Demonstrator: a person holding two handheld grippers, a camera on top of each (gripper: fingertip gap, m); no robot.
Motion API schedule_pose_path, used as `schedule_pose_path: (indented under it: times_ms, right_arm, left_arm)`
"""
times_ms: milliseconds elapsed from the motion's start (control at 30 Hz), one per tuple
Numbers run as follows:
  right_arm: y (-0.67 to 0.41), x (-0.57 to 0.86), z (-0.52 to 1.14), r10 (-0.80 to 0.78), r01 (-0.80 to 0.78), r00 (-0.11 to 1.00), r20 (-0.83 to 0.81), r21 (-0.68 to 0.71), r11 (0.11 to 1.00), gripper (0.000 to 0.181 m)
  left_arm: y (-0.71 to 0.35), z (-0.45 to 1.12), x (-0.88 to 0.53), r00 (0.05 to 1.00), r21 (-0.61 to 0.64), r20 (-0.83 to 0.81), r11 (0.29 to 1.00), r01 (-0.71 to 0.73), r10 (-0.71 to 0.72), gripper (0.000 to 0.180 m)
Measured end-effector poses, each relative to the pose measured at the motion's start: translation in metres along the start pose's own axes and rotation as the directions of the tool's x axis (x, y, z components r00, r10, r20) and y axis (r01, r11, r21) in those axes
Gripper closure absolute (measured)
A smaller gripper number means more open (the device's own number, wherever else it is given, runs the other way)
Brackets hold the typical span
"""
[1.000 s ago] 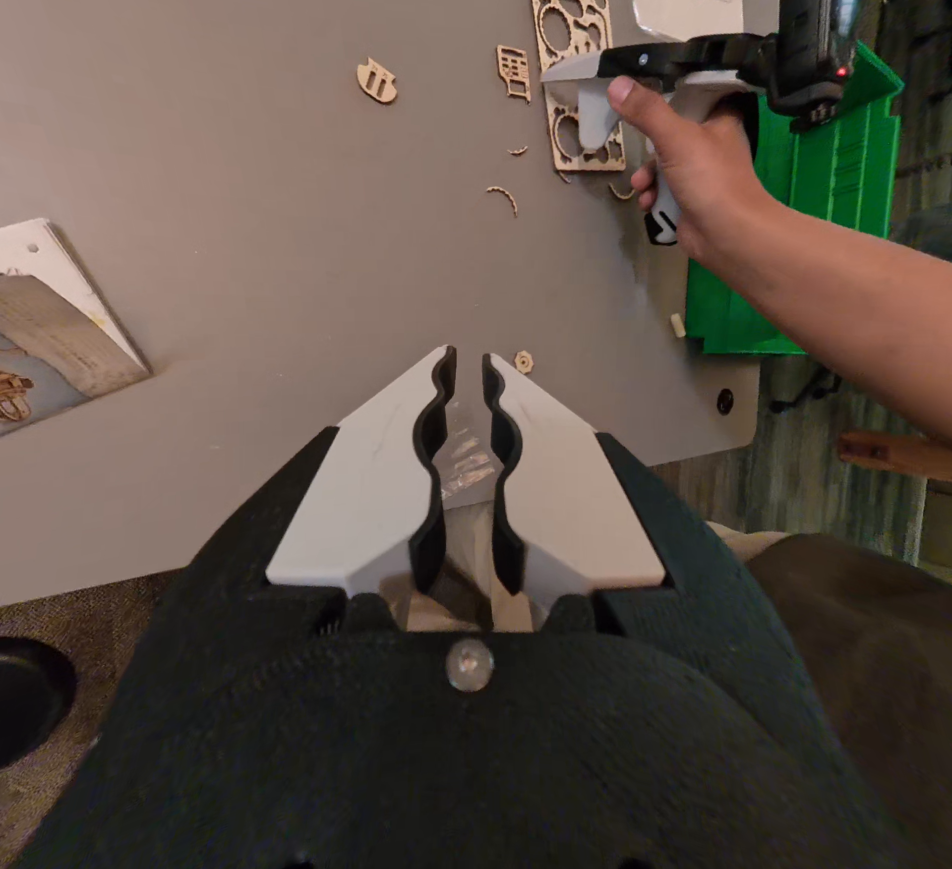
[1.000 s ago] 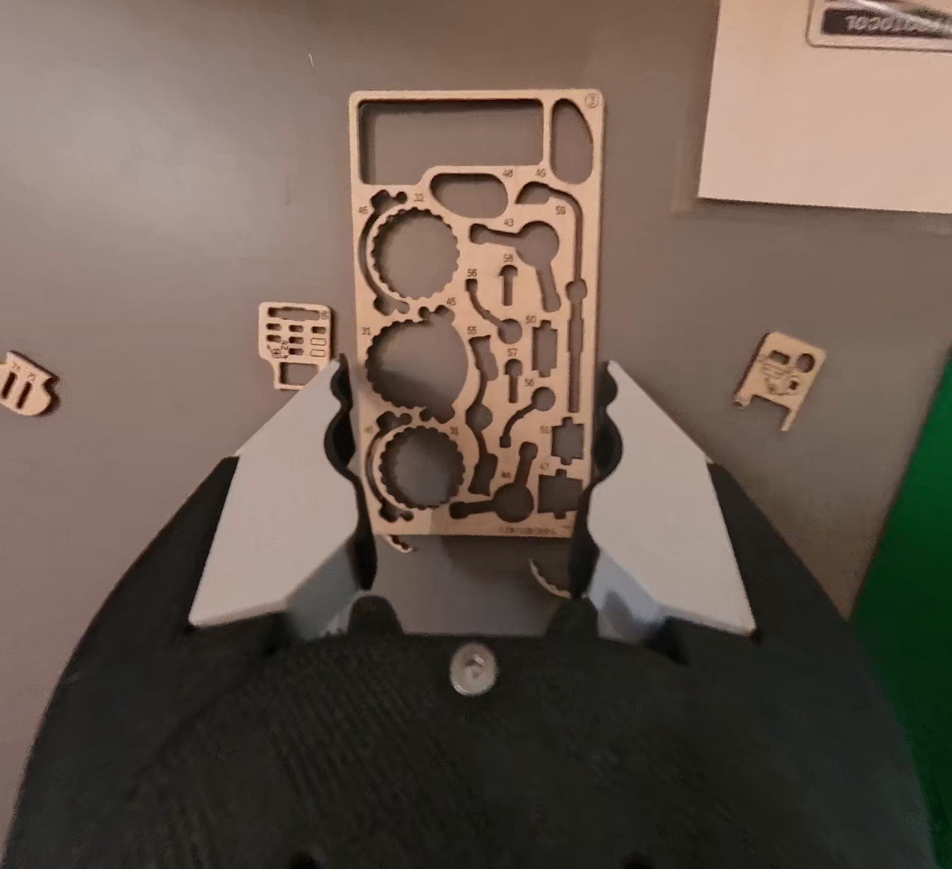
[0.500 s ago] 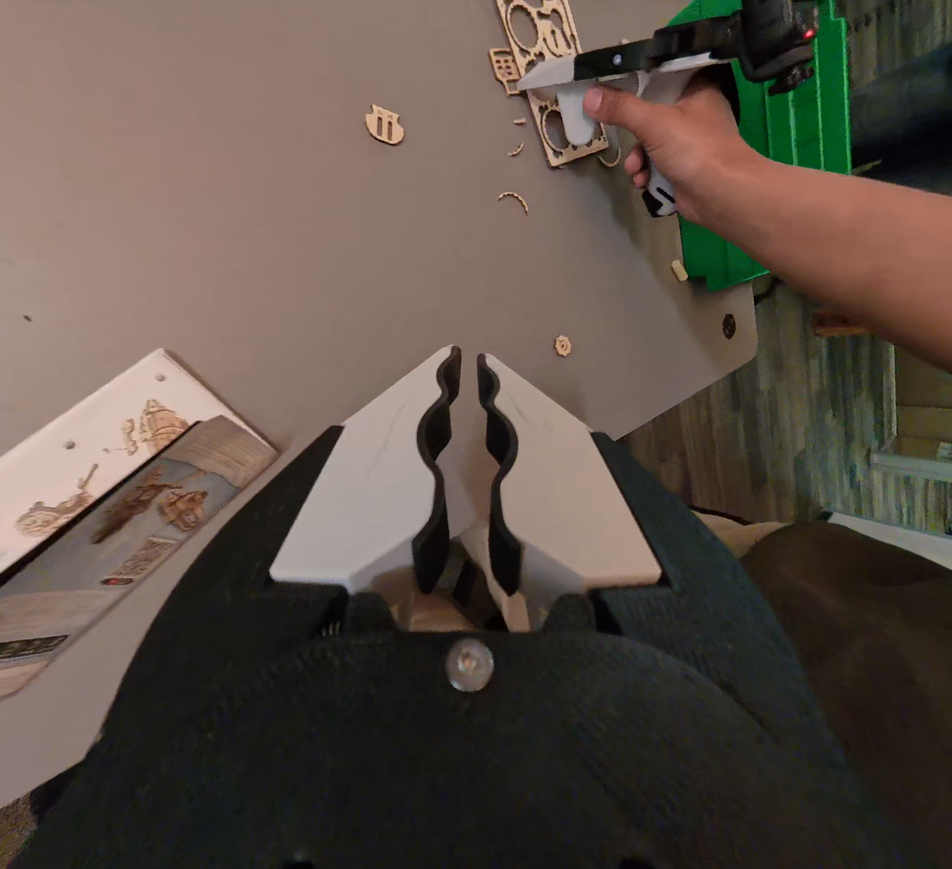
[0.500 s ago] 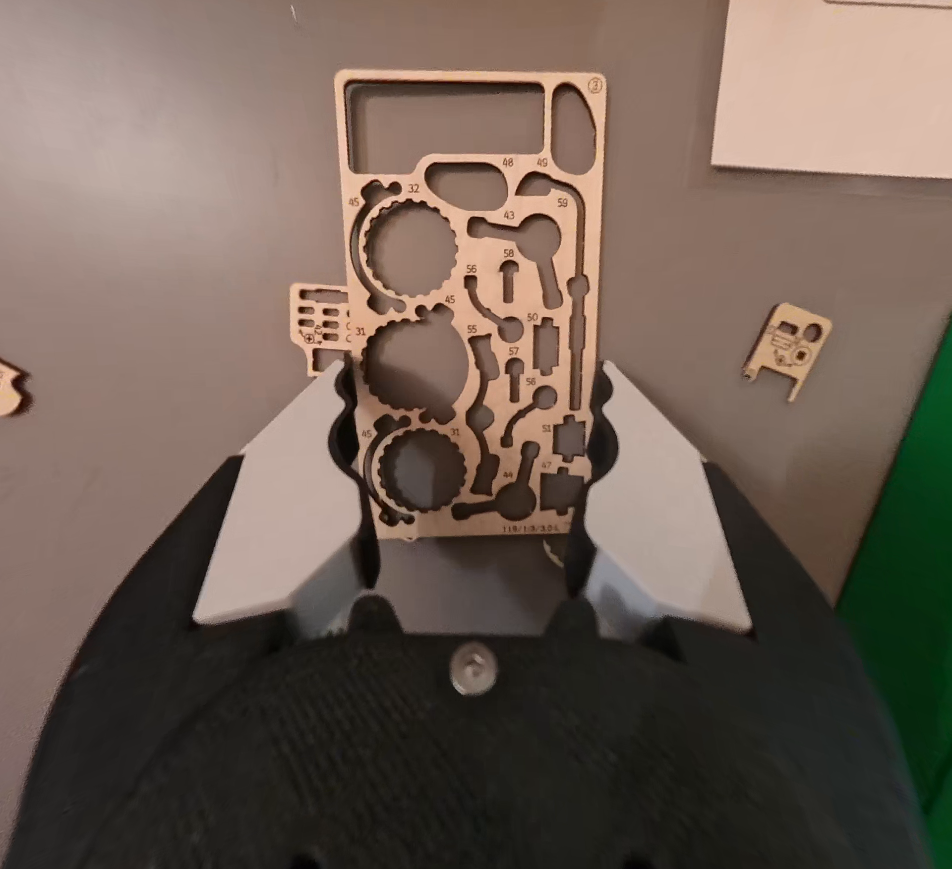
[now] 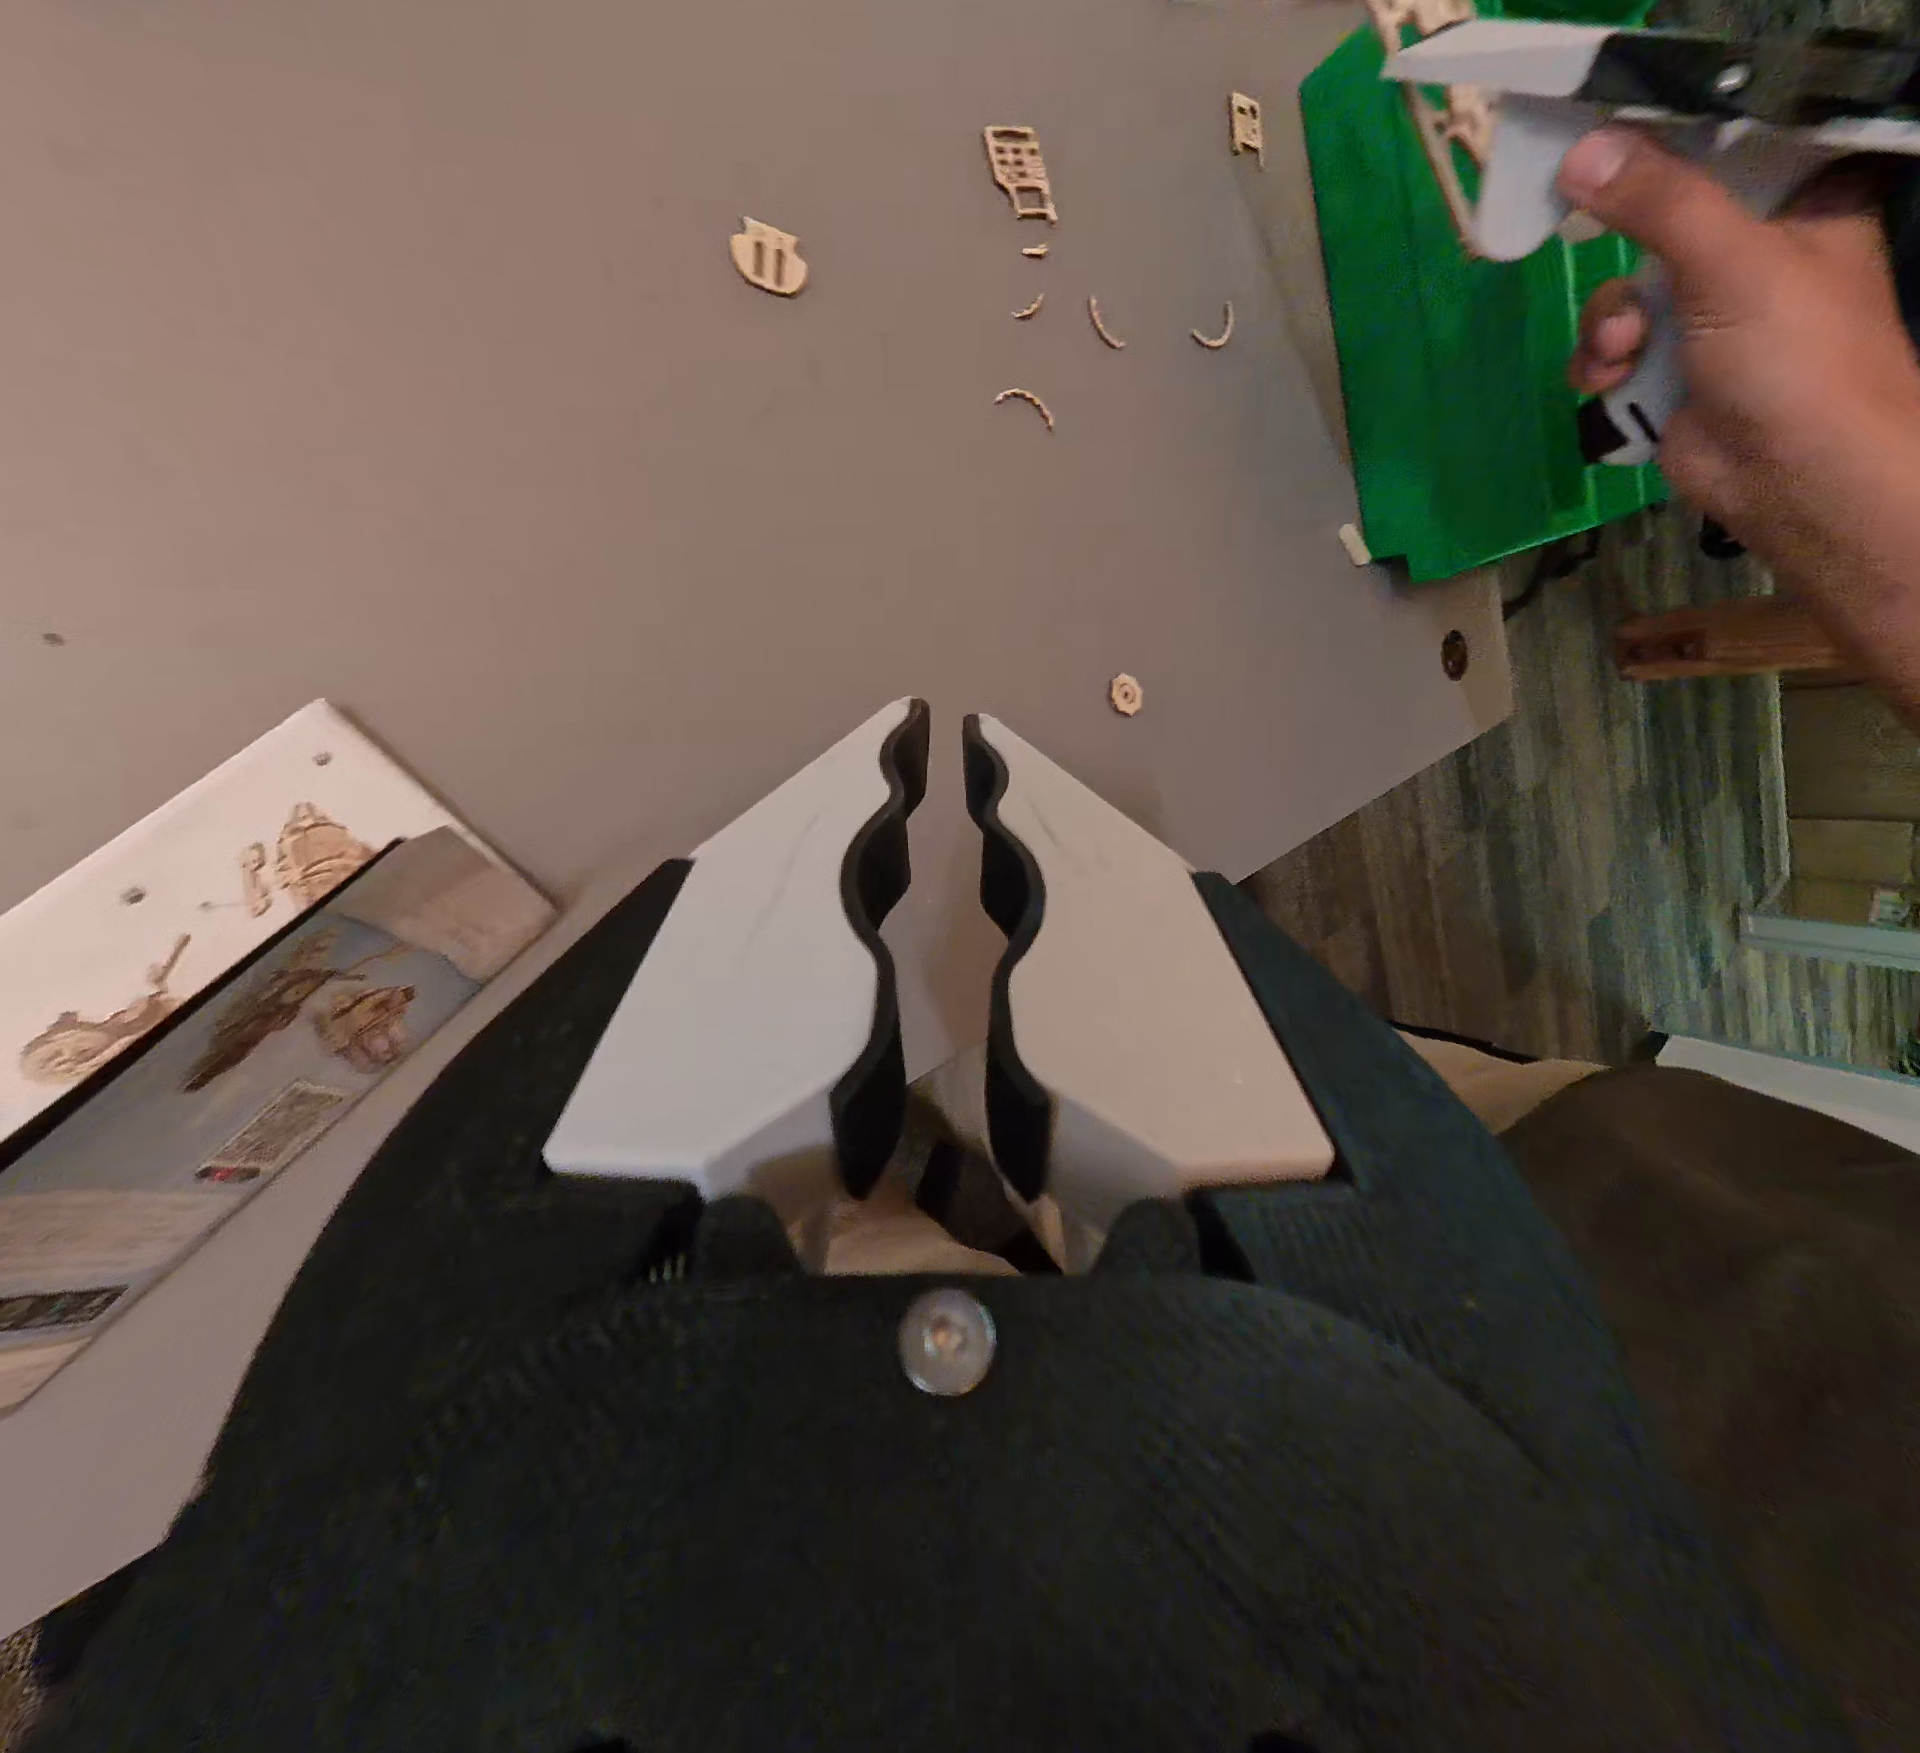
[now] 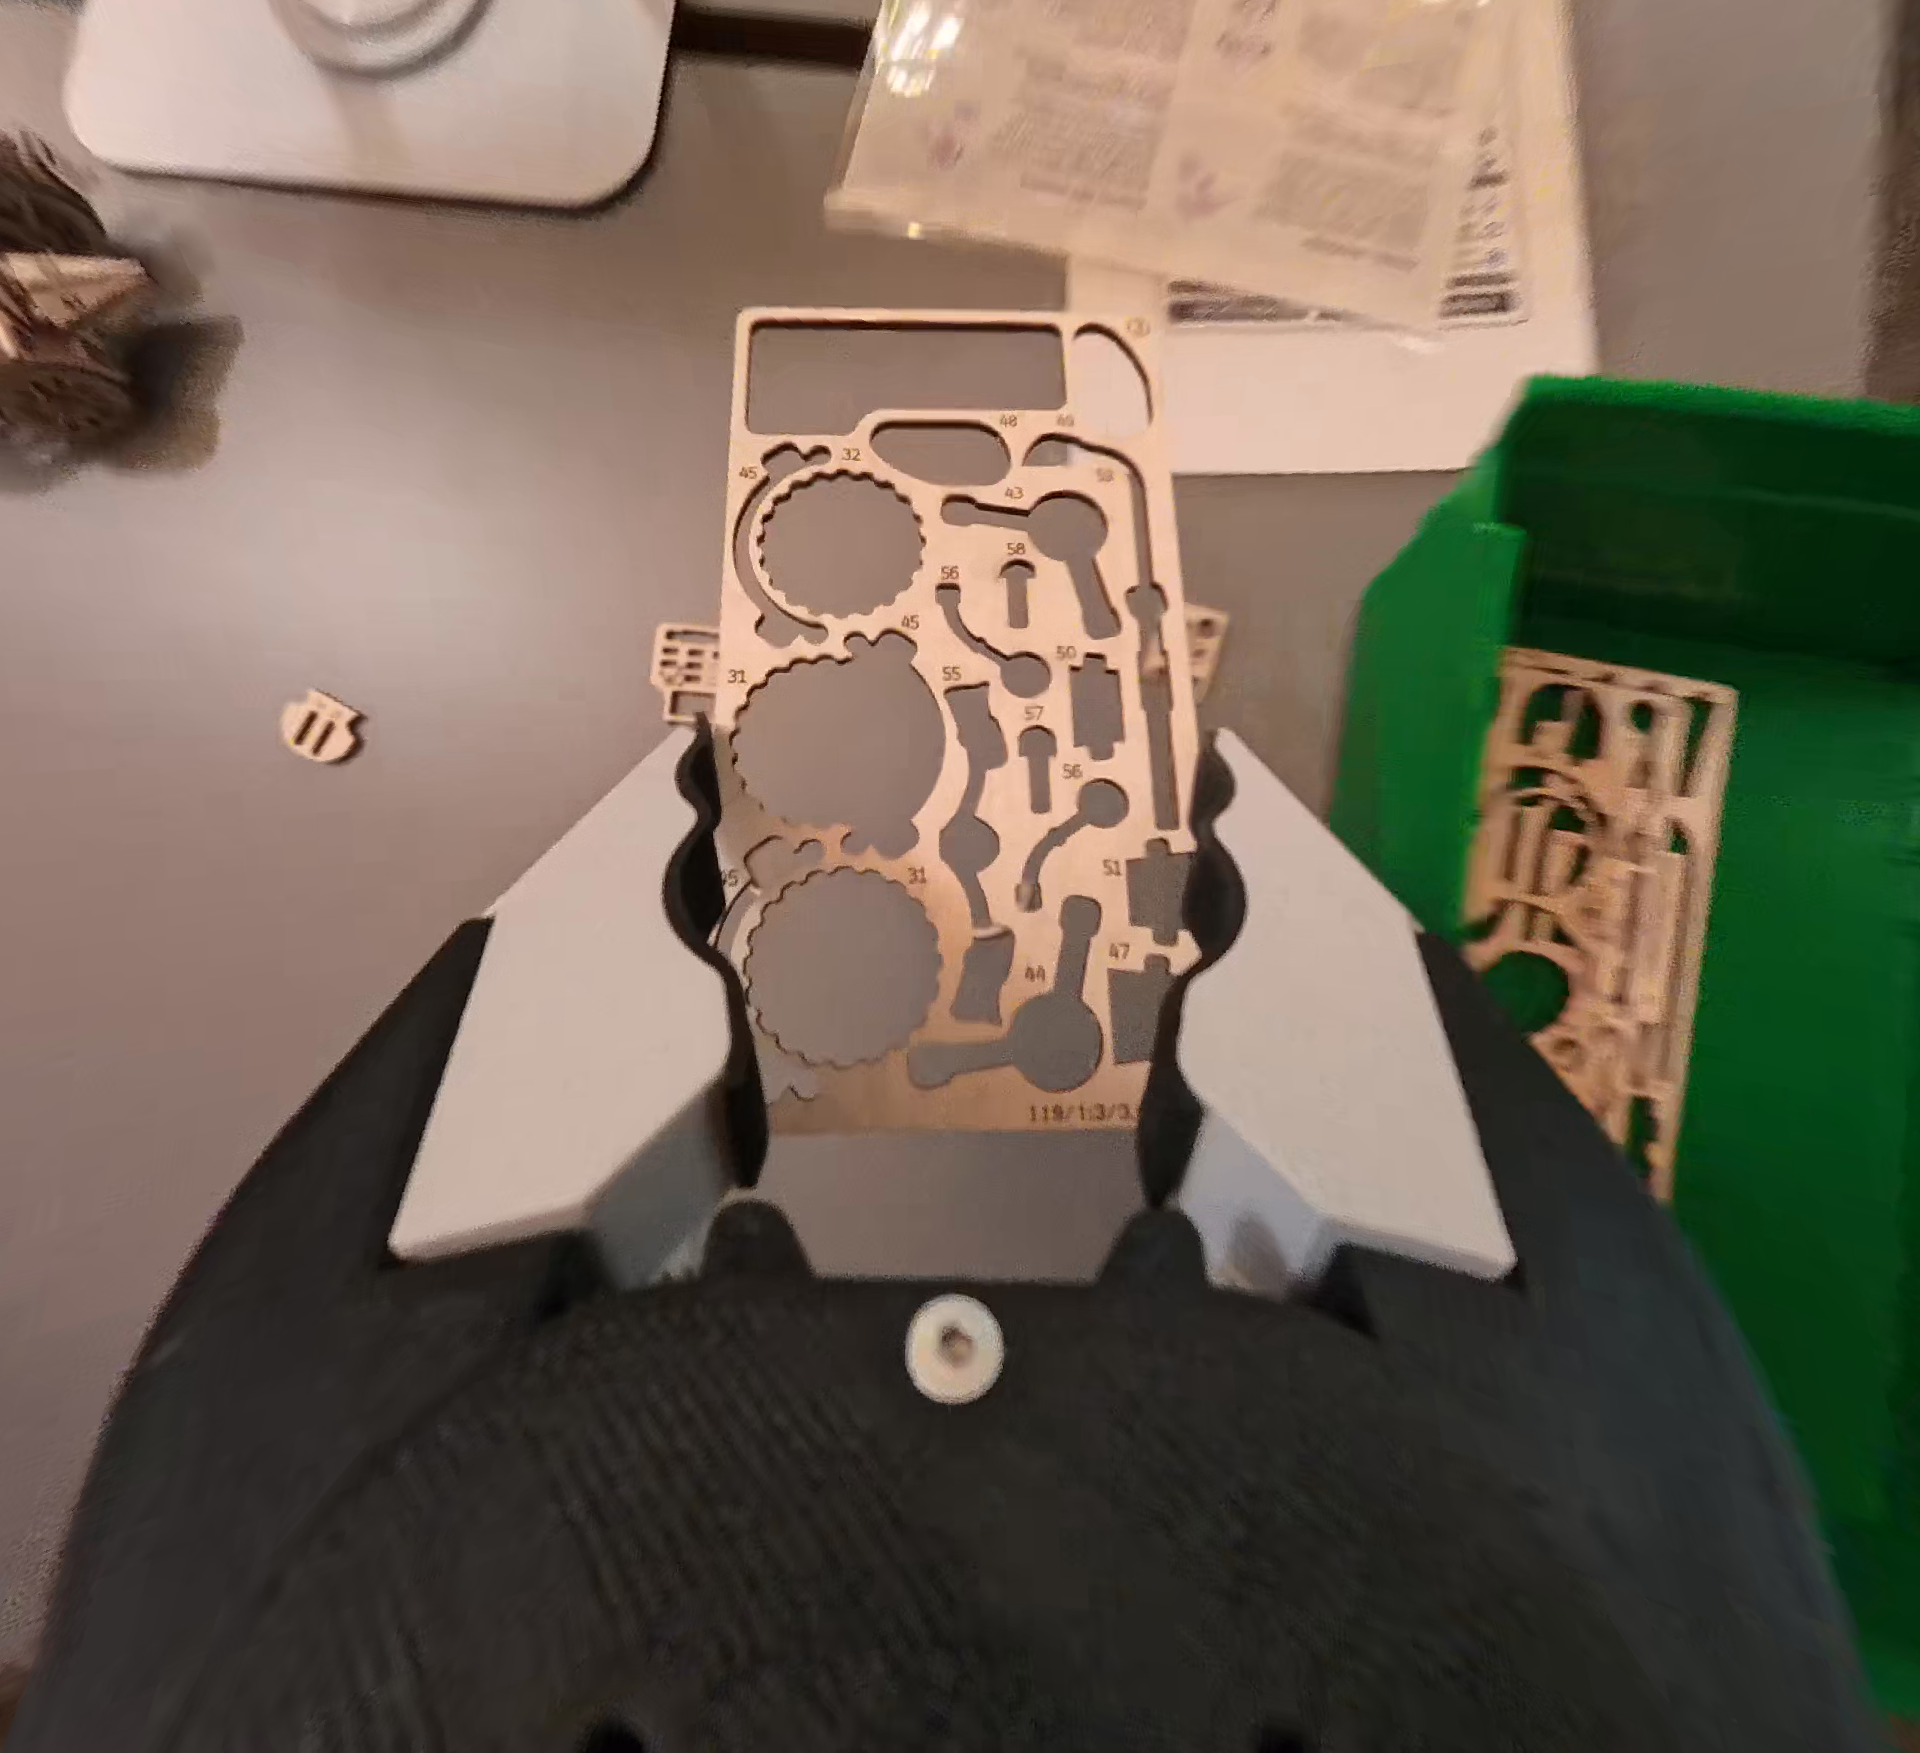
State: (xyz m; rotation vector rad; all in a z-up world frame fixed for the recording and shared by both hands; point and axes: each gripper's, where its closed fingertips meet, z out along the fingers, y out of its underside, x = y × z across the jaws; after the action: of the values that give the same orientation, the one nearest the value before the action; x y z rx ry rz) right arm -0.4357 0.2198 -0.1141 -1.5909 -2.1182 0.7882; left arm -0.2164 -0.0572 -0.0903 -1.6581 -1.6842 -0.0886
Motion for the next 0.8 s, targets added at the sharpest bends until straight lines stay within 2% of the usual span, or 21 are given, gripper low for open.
schedule_pose_path:
  times_ms: [100,233,367,667,800]
  right_arm:
    - [-0.016,0.041,-0.043,0.057,-0.054,0.998,-0.030,0.076,0.996,0.090]
    - [-0.002,0.117,-0.067,0.129,-0.121,0.988,-0.089,0.086,0.989,0.090]
    - [0.029,0.170,-0.052,0.082,-0.077,0.987,-0.136,0.048,0.996,0.090]
    - [0.080,0.181,-0.002,0.078,-0.084,0.995,-0.057,-0.101,0.991,0.090]
    - [0.068,0.159,-0.042,-0.022,0.022,1.000,-0.005,-0.033,0.999,0.088]
  left_arm:
    - [-0.002,0.013,0.021,1.000,-0.002,-0.015,1.000,-0.020,0.020,0.179]
    - [-0.006,0.033,0.053,0.998,-0.001,-0.031,0.999,-0.049,0.049,0.179]
    - [-0.008,0.053,0.081,0.998,0.001,-0.027,0.998,-0.063,0.063,0.179]
    - [0.001,0.079,0.102,0.999,-0.010,0.038,0.999,-0.031,0.031,0.177]
    - [0.006,0.078,0.093,0.996,0.005,0.092,1.000,-0.001,0.000,0.177]
